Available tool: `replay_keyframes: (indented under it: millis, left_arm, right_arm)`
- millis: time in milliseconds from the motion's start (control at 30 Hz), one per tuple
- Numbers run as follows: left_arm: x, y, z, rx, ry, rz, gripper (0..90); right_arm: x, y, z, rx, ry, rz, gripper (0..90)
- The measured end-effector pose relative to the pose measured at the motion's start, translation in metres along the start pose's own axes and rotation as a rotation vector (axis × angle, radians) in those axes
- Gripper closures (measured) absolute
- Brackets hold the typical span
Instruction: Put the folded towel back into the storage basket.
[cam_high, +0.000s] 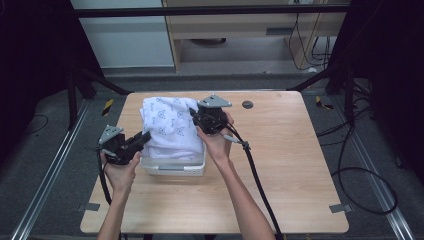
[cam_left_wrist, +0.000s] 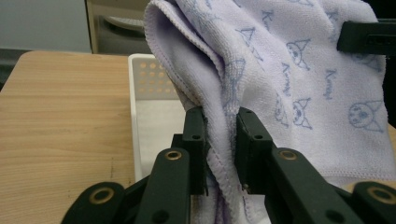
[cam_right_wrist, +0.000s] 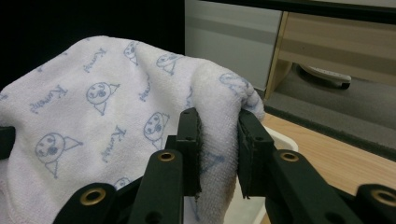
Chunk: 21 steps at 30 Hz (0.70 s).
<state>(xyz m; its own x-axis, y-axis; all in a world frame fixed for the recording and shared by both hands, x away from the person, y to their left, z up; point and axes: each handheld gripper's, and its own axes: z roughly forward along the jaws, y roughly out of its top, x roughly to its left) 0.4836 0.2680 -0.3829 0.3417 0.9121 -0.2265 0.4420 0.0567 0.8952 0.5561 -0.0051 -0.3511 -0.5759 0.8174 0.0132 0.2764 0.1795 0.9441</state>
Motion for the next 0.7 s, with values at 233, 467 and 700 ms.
replay_keyframes:
  millis: [233,467,700]
  left_arm:
    - [0.005,-0.005,0.010,0.031,0.019,0.000,75.1]
    - [0.006,-0.013,0.020,0.068,0.029,0.012,75.1]
    - [0.006,-0.018,0.026,0.092,0.049,0.026,75.1]
  right_arm:
    - [0.000,-0.009,0.013,0.029,-0.007,0.006,73.5]
    - [0.000,-0.016,0.019,0.056,-0.017,0.000,73.5]
    - [-0.003,-0.025,0.027,0.084,-0.016,0.010,73.5]
